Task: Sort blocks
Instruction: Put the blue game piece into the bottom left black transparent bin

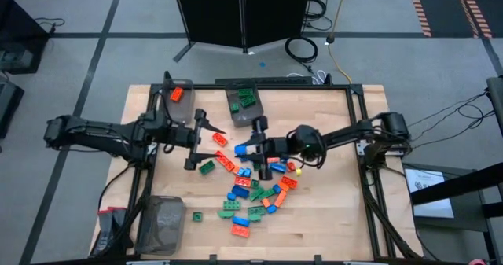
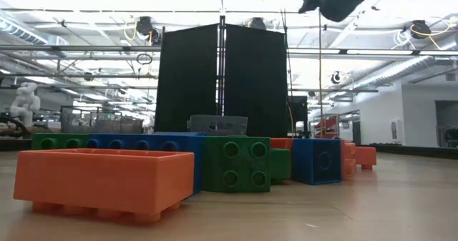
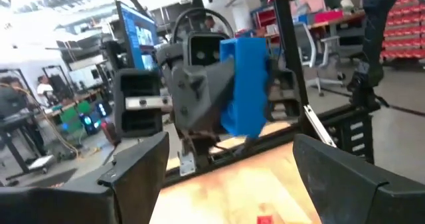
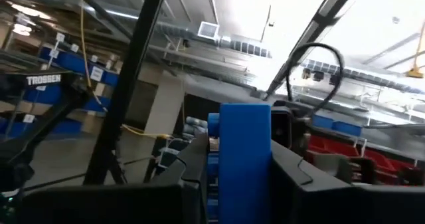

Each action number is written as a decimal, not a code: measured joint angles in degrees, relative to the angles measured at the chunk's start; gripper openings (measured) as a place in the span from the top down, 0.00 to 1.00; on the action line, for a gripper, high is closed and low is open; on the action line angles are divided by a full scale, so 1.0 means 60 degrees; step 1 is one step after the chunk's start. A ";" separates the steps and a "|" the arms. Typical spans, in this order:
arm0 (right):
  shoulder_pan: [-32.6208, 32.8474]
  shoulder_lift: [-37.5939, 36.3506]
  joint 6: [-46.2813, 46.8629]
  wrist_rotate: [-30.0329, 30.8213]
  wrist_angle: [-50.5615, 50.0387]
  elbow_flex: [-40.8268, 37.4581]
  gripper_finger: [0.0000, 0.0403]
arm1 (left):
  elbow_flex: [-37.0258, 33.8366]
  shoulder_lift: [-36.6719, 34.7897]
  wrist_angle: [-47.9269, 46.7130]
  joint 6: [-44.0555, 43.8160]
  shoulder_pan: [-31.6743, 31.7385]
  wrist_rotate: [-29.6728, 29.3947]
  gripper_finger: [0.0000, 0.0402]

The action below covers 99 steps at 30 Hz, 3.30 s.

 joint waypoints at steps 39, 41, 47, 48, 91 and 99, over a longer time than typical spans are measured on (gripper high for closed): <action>-0.0444 0.0556 -0.0173 -0.0189 -0.0684 0.0924 0.81 | 0.0000 0.0916 0.0948 -0.0300 0.0008 -0.0767 0.20; -0.0448 0.0556 -0.0173 -0.0185 -0.0680 0.0924 0.81 | 0.0000 0.1060 0.0962 -0.0300 0.0009 -0.0879 0.20; -0.0448 0.0553 -0.0162 -0.0185 -0.0768 0.0924 0.81 | -0.0002 0.1288 0.1032 -0.0304 0.0007 -0.1122 0.20; -0.0448 0.0553 -0.0162 -0.0185 -0.0801 0.0924 0.81 | -0.0003 0.1282 0.1052 -0.0304 0.0007 -0.1119 0.20; -0.0680 0.0542 0.0158 -0.0165 -0.1036 0.0924 0.81 | -0.0004 0.1235 0.1151 -0.0843 0.0000 -0.1032 0.81; -0.0688 0.0542 0.0333 -0.0099 -0.1121 0.0924 0.73 | -0.0004 0.1249 0.1088 -0.1029 0.0000 -0.1071 0.81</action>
